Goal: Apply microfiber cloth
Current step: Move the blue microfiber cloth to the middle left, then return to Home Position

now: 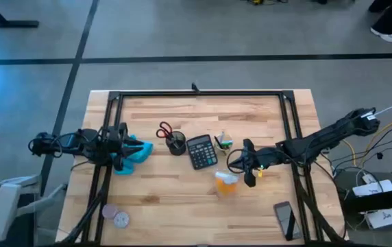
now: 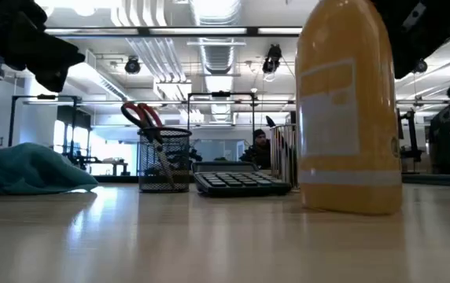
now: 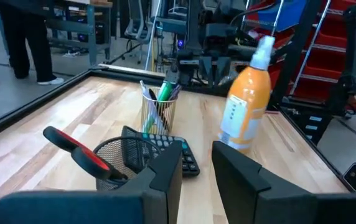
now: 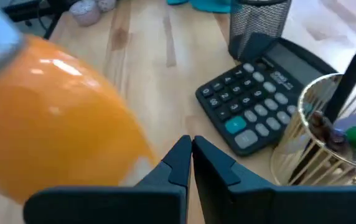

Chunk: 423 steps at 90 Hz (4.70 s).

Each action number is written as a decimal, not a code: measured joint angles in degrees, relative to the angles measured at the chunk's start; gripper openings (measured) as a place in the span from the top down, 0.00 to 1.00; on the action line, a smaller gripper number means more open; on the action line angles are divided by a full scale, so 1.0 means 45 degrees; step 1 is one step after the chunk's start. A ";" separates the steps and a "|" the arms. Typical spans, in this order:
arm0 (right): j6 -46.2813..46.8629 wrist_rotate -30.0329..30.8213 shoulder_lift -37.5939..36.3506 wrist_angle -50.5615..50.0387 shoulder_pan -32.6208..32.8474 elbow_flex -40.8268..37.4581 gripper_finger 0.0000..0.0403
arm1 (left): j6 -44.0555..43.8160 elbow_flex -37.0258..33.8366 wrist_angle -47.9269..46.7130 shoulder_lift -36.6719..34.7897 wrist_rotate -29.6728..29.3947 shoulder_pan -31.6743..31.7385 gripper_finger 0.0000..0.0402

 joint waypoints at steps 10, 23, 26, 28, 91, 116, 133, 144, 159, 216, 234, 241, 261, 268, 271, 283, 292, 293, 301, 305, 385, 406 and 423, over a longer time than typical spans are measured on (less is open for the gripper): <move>-0.0176 0.0004 -0.0948 0.0069 0.0004 -0.0418 1.00 | -0.0003 -0.0116 0.0025 0.0000 0.0136 -0.0004 0.81; -0.0442 0.0010 -0.2633 0.0263 -0.0003 -0.1349 1.00 | 0.0101 -0.0338 0.0421 0.0000 0.0139 -0.0004 0.81; -0.0432 0.0005 -0.3066 0.0456 -0.0005 -0.1621 1.00 | 0.0143 -0.0412 0.0591 0.0000 0.0136 -0.0003 0.81; -0.0427 -0.0002 -0.3368 0.0625 -0.0005 -0.1860 1.00 | 0.0181 -0.0479 0.0731 0.0000 0.0136 -0.0004 0.81; -0.2080 -0.0977 -0.7112 0.4805 -0.1224 -0.5660 1.00 | 0.0558 -0.1453 0.2253 0.0000 0.0806 -0.0004 0.81; -0.2751 -0.0984 -0.9304 0.3937 -0.1224 -0.6139 1.00 | 0.0767 -0.2282 0.3720 -0.0005 0.0888 -0.0004 0.81; -0.2856 -0.0990 -0.9932 0.3719 -0.1220 -0.6139 1.00 | 0.1050 -0.2820 0.4740 0.0001 0.0718 -0.0004 0.81; -0.3078 -0.0991 -0.9879 0.3643 -0.1224 -0.6139 1.00 | 0.1553 -0.2824 0.4845 -0.0005 0.0087 -0.0001 0.81; -0.3872 -0.1002 -0.9976 0.3815 -0.1258 -0.6139 1.00 | 0.1833 -0.2828 0.4719 0.0024 0.1938 -0.0004 0.82; -0.3843 -0.2287 -1.0695 0.2253 -0.2701 -0.6144 1.00 | 0.1794 -0.2770 0.4842 0.0673 0.1819 -0.0004 0.81; -0.4563 -0.2085 -1.1898 0.1168 -0.2701 -0.6144 1.00 | 0.1794 -0.2765 0.4835 0.0931 0.1821 -0.0004 0.80; -0.4443 -0.2162 -1.2630 0.0334 -0.2701 -0.6149 1.00 | 0.1789 -0.2756 0.4835 0.1036 0.1818 -0.0004 0.79; -0.4044 -0.2224 -1.3774 -0.0475 -0.2701 -0.6149 1.00 | 0.1784 -0.2746 0.4840 0.1340 0.1809 -0.0004 0.78; -0.4320 -0.2225 -1.3664 -0.0303 -0.2701 -0.6149 1.00 | 0.1787 -0.2746 0.4859 0.1441 0.1788 -0.0004 0.77; -0.4331 -0.2225 -1.3601 -0.0318 -0.2701 -0.6149 1.00 | 0.1784 -0.2741 0.4866 0.1478 0.1792 -0.0004 0.77; -0.4332 -0.2221 -1.3579 -0.0382 -0.2701 -0.6149 1.00 | 0.1784 -0.2741 0.4844 0.1663 0.1792 -0.0004 0.76; -0.4319 -0.2225 -1.3541 -0.0473 -0.2701 -0.6149 1.00 | 0.1784 -0.2741 0.4851 0.1814 0.1796 -0.0004 0.75; -0.4325 -0.2225 -1.3541 -0.0455 -0.2701 -0.6149 1.00 | 0.1784 -0.2738 0.4864 0.1839 0.1794 -0.0004 0.75; -0.4312 -0.2225 -1.3491 -0.0453 -0.2701 -0.6149 1.00 | 0.1784 -0.2736 0.4858 0.1973 0.1797 -0.0004 0.75; -0.4313 -0.2220 -1.3488 -0.0489 -0.2701 -0.6149 1.00 | 0.1784 -0.2736 0.4927 0.2071 0.1797 -0.0004 0.74; -0.4305 -0.2220 -1.3463 -0.0457 -0.2701 -0.6151 1.00 | 0.1784 -0.2736 0.4937 0.3256 0.1806 -0.0004 0.68; -0.4300 -0.2220 -1.3463 -0.0452 -0.2701 -0.6154 1.00 | 0.1784 -0.2736 0.4934 0.3259 0.1806 -0.0002 0.70; -0.4315 -0.2220 -1.3463 -0.0457 -0.2701 -0.6154 1.00 | 0.1789 -0.2736 0.4937 0.3385 0.1806 -0.0004 0.73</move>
